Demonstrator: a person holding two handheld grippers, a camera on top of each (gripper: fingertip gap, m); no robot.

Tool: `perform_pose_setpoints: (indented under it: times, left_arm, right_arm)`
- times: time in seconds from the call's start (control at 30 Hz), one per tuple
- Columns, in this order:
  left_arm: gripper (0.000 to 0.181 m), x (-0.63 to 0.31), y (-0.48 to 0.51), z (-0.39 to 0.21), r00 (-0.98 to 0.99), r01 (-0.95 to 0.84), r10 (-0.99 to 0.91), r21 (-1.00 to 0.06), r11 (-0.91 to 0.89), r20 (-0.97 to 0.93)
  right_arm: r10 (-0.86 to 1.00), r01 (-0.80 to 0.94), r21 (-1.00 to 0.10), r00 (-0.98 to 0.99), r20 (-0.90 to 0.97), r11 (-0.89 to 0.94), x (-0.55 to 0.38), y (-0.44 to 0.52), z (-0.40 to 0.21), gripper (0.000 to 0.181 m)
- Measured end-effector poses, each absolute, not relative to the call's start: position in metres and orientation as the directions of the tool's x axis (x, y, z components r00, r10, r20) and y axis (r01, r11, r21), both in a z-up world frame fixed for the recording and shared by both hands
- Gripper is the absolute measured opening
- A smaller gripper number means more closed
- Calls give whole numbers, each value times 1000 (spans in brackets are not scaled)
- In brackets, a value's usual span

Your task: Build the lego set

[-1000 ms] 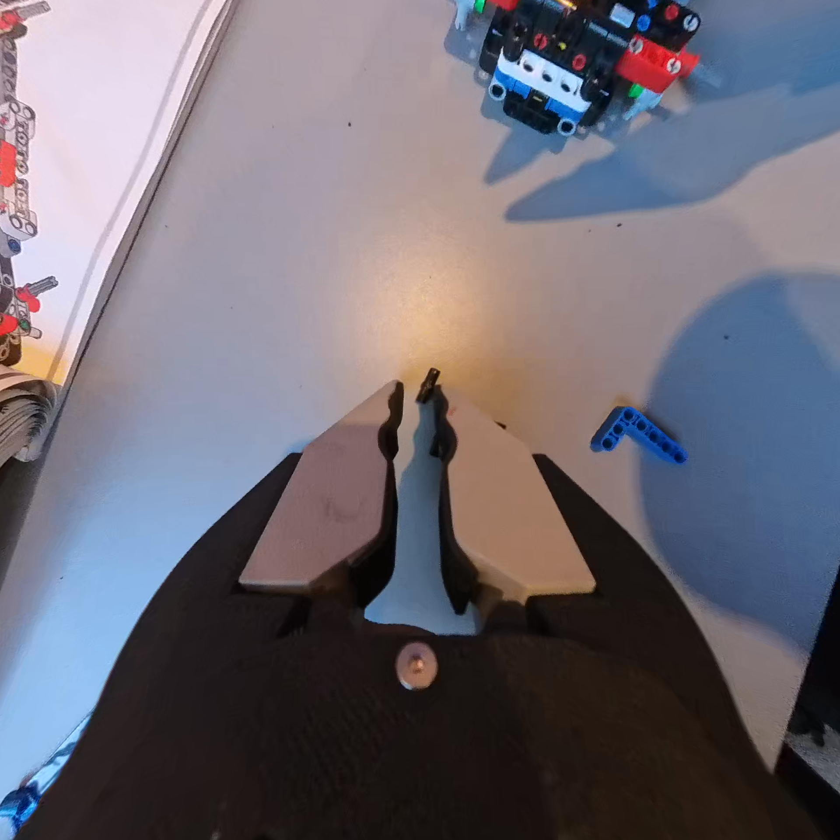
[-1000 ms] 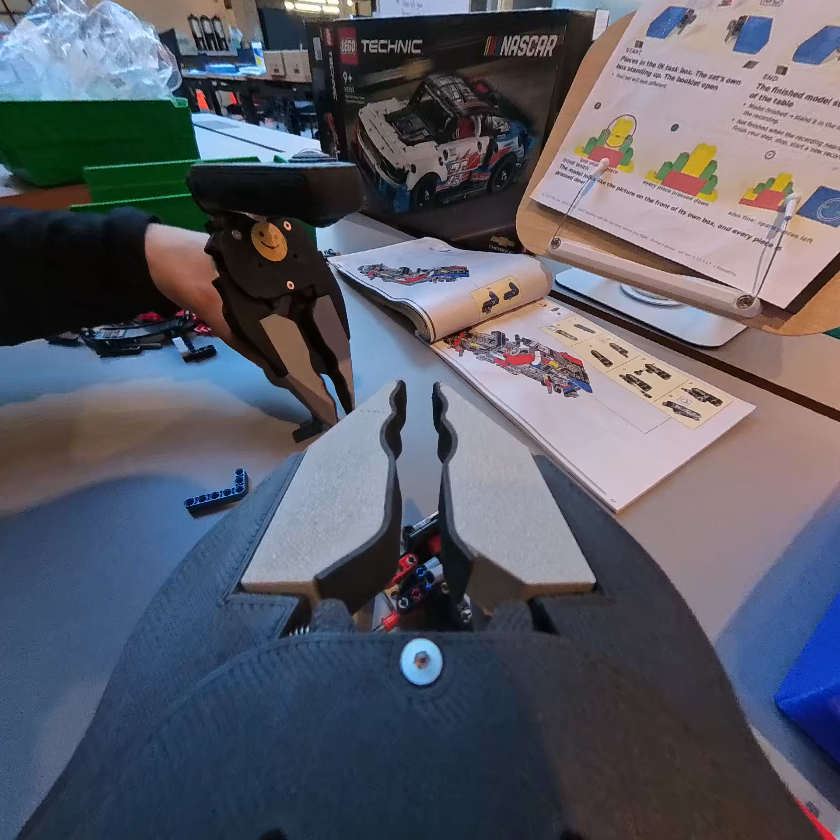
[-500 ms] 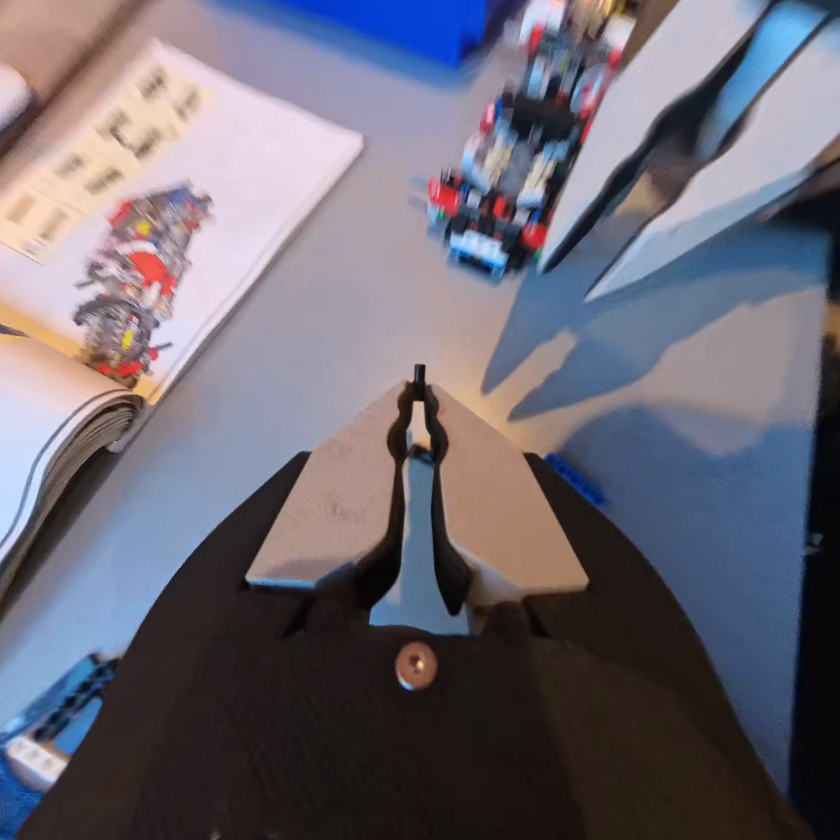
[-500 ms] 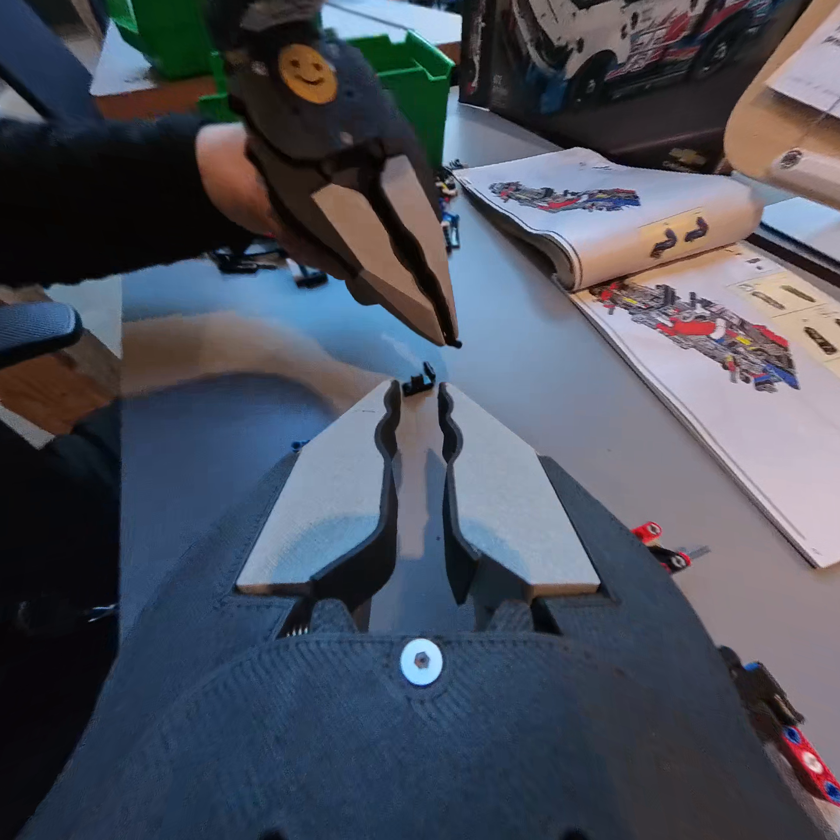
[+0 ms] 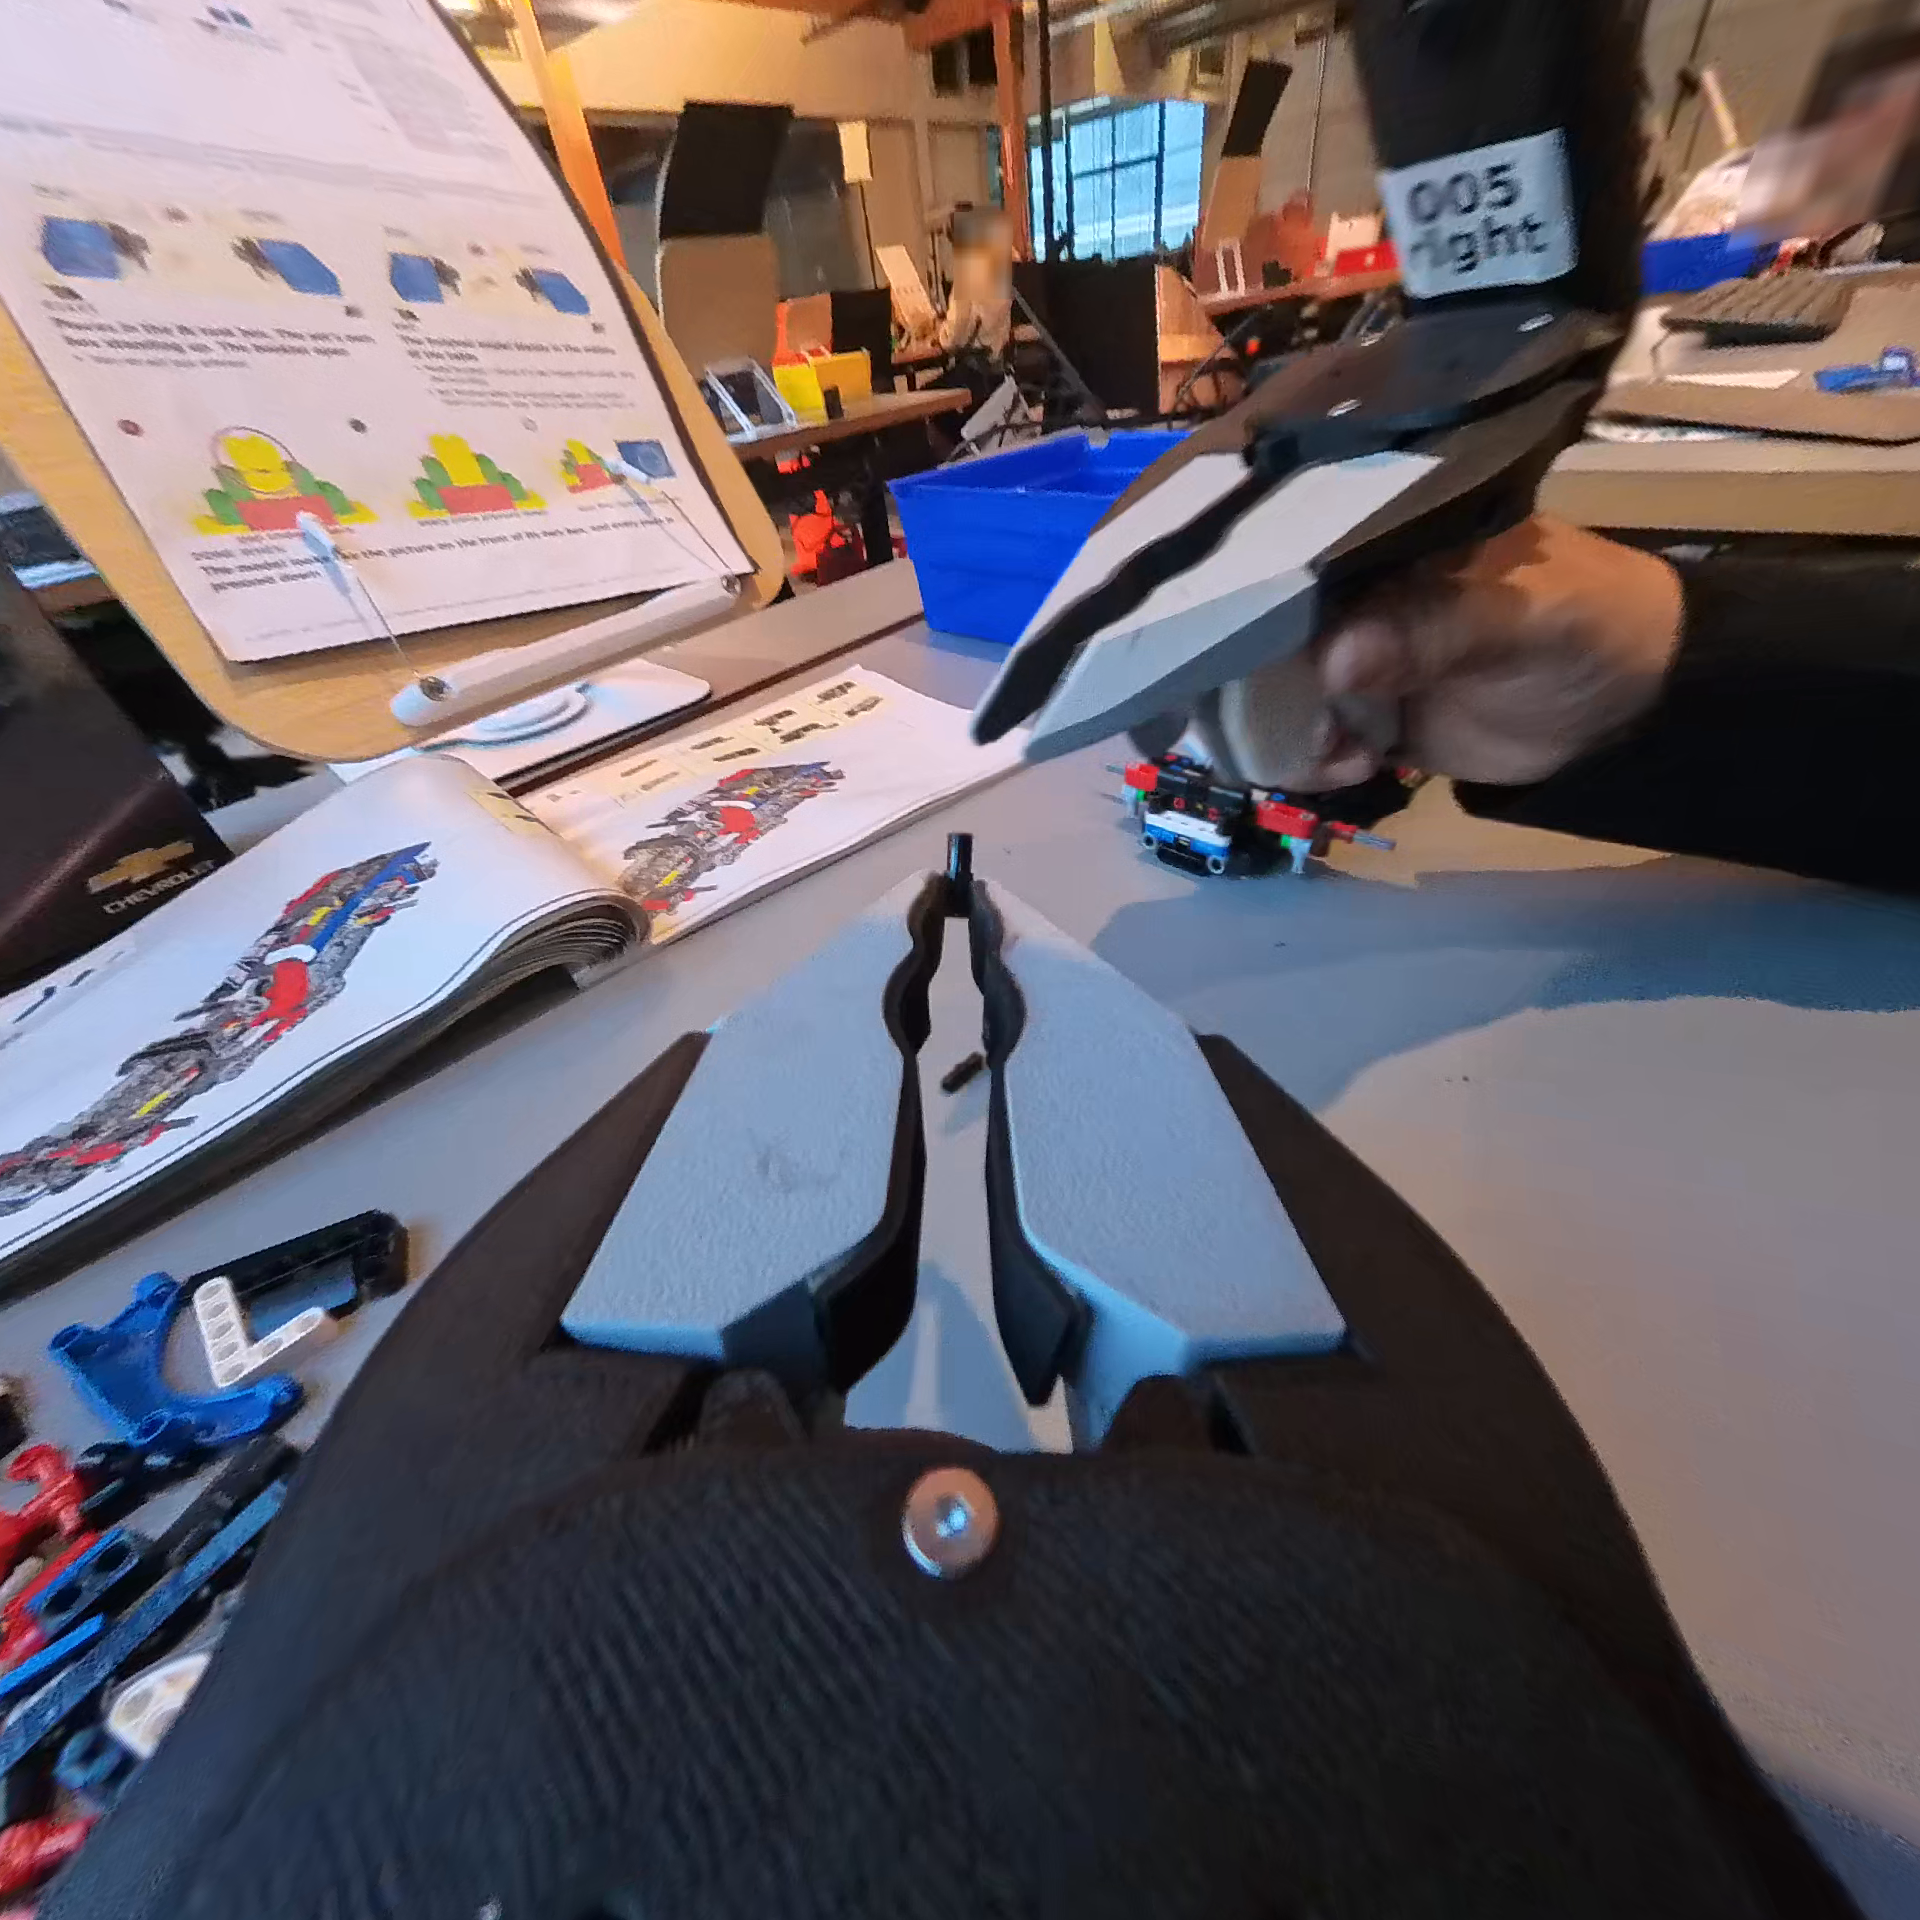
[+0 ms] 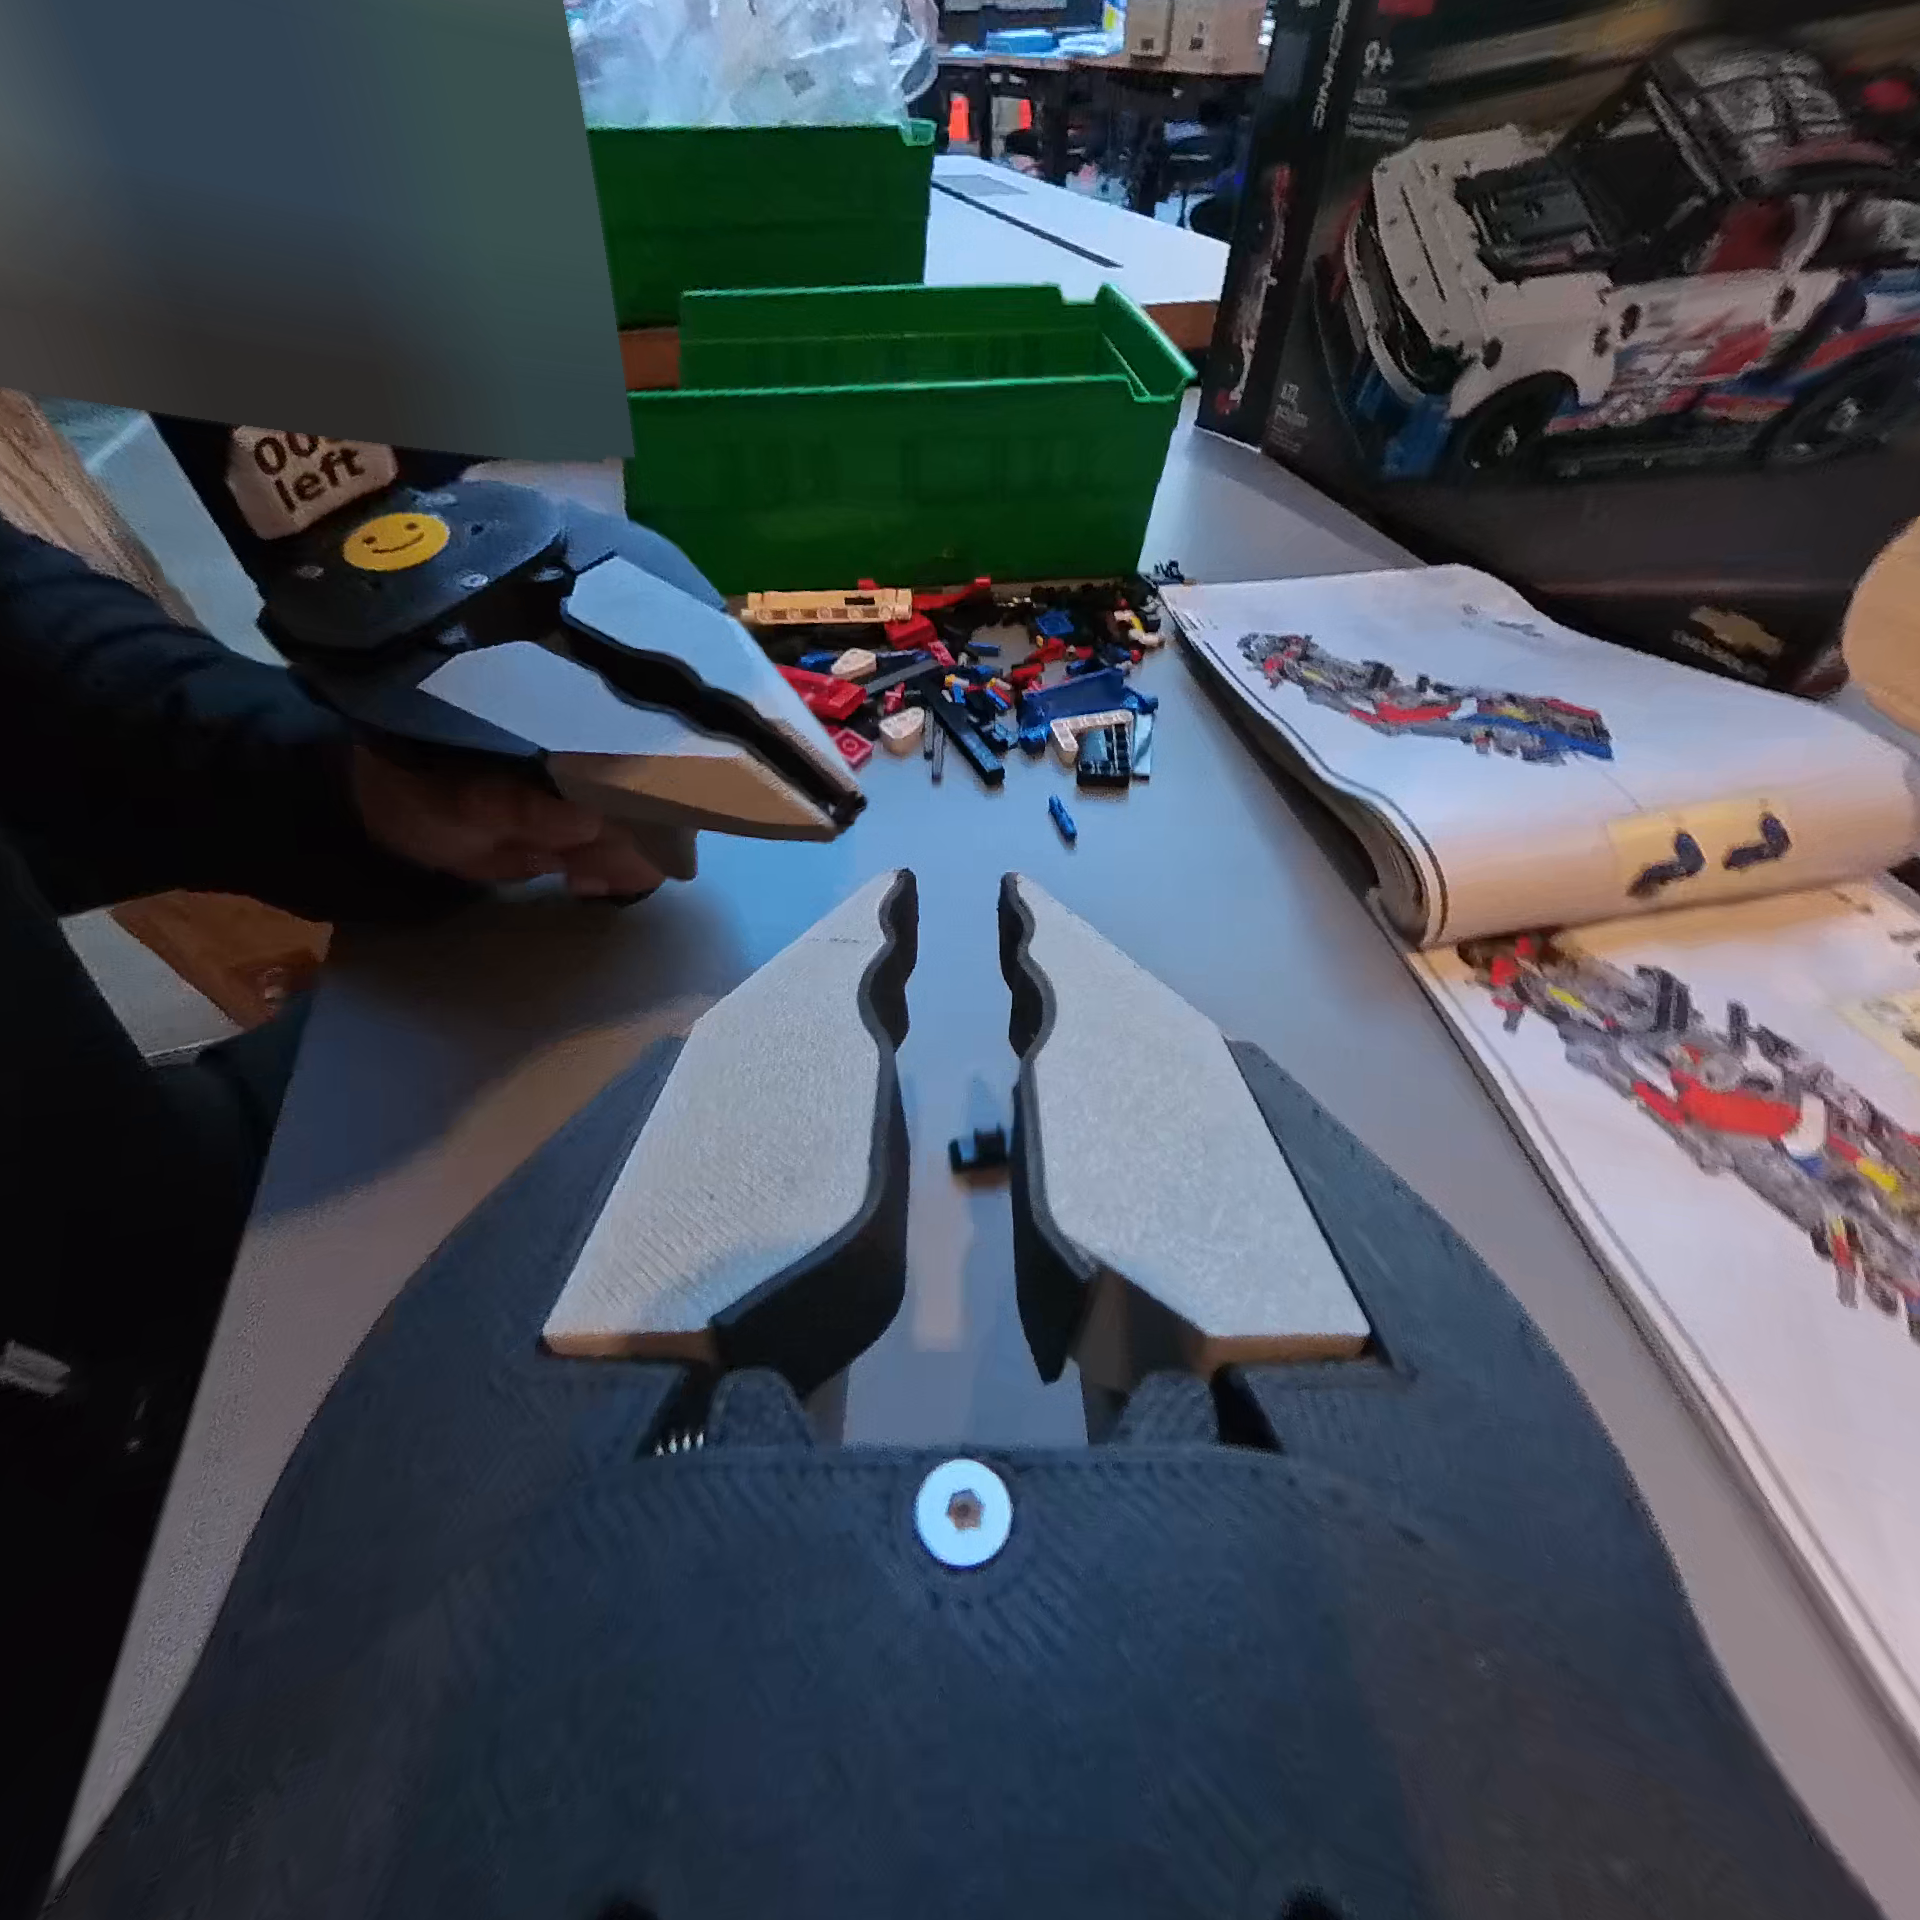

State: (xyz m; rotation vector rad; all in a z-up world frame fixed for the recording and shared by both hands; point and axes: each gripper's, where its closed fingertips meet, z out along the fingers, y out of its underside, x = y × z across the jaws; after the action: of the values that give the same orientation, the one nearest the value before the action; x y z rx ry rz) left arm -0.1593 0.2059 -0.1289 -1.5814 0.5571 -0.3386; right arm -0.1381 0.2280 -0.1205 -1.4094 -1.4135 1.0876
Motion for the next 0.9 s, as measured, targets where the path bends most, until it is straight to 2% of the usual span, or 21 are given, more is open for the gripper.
perform_pose_setpoints:
  times: [0.17, 0.37, 0.57, 0.77, 0.83, 0.9]
  left_arm:
    - [1, -166, 195, -125, 829, -92, -553, -996, 17, -86]
    - [1, -182, 195, -125, 820, 57, -567, -997, -55, 78]
    - [1, -195, 206, -129, 827, 145, -527, -980, -135, 195]
    - [1, -187, 202, -128, 836, 77, -536, -992, -96, 116]
    - [1, -180, 199, -129, 828, 29, -556, -997, -77, 67]
    - [1, -168, 194, -128, 807, -11, -590, -999, -49, 20]
  right_arm:
    - [988, 248, -967, -156, 11, 50, -174, 224, -113, 11]
    - [964, 225, -968, -264, 45, 107, -201, 228, -99, 13]
    - [969, 282, -957, -245, -2, 70, -205, 239, -106, 10]
    - [967, 297, -955, -240, -85, -10, -183, 214, -114, 4]
    - [964, 296, -954, -238, -119, -44, -178, 204, -115, 18]
    - [962, 312, -948, -234, -138, -60, -171, 196, -118, 18]
